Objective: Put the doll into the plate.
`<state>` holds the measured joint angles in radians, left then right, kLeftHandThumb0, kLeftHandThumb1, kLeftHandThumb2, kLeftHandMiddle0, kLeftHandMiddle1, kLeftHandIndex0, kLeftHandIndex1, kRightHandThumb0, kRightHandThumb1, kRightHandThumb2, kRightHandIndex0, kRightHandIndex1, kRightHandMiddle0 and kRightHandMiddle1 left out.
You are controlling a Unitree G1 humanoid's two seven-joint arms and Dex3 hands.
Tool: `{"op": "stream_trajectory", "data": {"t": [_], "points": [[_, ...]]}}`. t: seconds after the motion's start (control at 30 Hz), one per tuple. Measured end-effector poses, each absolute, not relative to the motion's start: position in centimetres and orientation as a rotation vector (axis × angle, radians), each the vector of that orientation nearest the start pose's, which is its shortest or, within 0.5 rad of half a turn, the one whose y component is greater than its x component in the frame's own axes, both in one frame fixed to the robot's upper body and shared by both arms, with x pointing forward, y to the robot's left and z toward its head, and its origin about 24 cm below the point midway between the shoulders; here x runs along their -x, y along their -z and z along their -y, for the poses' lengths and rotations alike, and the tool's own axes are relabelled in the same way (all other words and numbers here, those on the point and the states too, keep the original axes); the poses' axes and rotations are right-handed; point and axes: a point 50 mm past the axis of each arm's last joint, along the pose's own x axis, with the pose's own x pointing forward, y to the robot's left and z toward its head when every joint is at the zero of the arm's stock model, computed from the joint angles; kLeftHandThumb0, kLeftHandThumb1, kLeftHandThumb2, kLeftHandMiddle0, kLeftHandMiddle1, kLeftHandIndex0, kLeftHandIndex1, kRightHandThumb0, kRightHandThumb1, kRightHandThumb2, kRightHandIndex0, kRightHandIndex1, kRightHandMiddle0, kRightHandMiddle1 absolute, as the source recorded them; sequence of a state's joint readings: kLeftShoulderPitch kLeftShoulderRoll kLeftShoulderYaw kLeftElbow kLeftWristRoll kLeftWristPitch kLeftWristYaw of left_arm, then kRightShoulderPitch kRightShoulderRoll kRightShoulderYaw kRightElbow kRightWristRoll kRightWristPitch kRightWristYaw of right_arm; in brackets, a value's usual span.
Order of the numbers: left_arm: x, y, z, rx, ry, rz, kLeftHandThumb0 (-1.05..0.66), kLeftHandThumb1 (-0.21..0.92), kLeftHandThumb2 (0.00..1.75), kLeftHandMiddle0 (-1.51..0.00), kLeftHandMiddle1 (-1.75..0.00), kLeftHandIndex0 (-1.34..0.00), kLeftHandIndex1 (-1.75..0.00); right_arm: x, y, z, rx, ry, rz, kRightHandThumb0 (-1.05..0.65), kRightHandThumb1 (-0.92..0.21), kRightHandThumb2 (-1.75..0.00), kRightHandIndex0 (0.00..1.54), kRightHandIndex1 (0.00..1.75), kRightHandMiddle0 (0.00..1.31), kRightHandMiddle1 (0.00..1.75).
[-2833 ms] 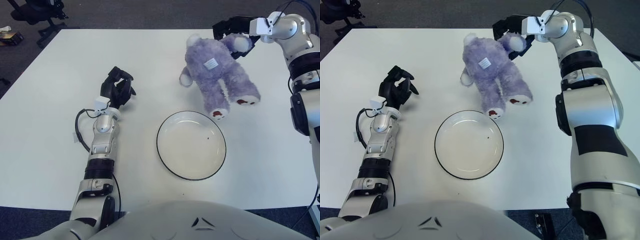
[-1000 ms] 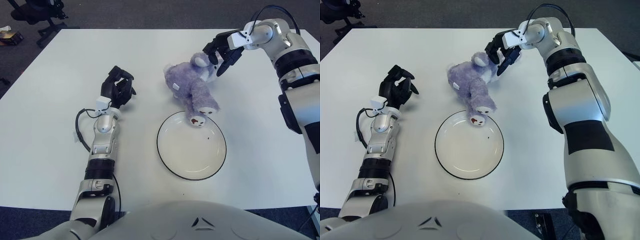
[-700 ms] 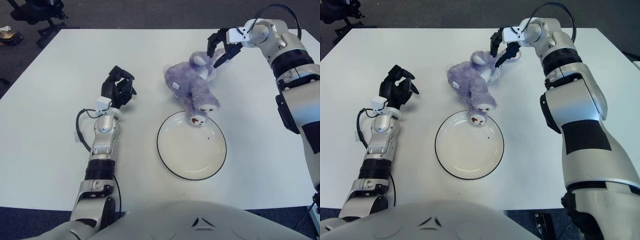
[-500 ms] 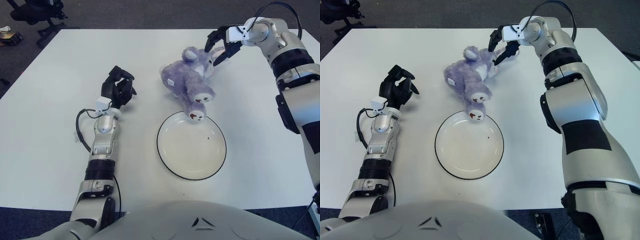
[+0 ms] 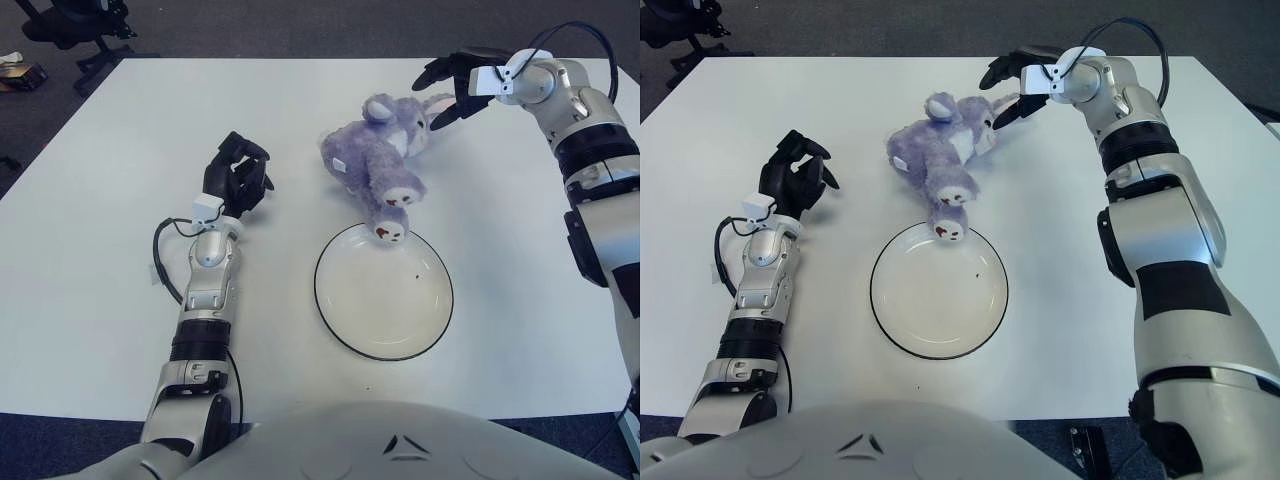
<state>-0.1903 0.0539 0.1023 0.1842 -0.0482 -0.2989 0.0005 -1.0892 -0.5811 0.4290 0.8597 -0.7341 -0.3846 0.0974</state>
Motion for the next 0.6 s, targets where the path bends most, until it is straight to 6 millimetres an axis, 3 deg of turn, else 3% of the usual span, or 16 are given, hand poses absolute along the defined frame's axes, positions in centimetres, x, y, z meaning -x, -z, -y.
{"op": "stream_trajectory", "data": {"t": [0.2, 0.6], "points": [[-28.5, -7.7, -17.3, 0.000, -0.060, 0.301, -0.27, 0.92, 0.44, -0.89, -1.75, -0.56, -1.75, -40.0, -21.1, 16.4, 1.563, -0.312, 0.412, -0.54, -0.90, 0.00, 0.66, 0.02, 0.55, 0.11], [-28.5, -7.7, -17.2, -0.004, -0.064, 0.302, -0.27, 0.92, 0.44, -0.90, -1.75, -0.56, -1.75, -39.5, -24.5, 16.8, 1.448, -0.253, 0.475, -0.50, -0.89, 0.00, 0.72, 0.02, 0.58, 0.10]]}}
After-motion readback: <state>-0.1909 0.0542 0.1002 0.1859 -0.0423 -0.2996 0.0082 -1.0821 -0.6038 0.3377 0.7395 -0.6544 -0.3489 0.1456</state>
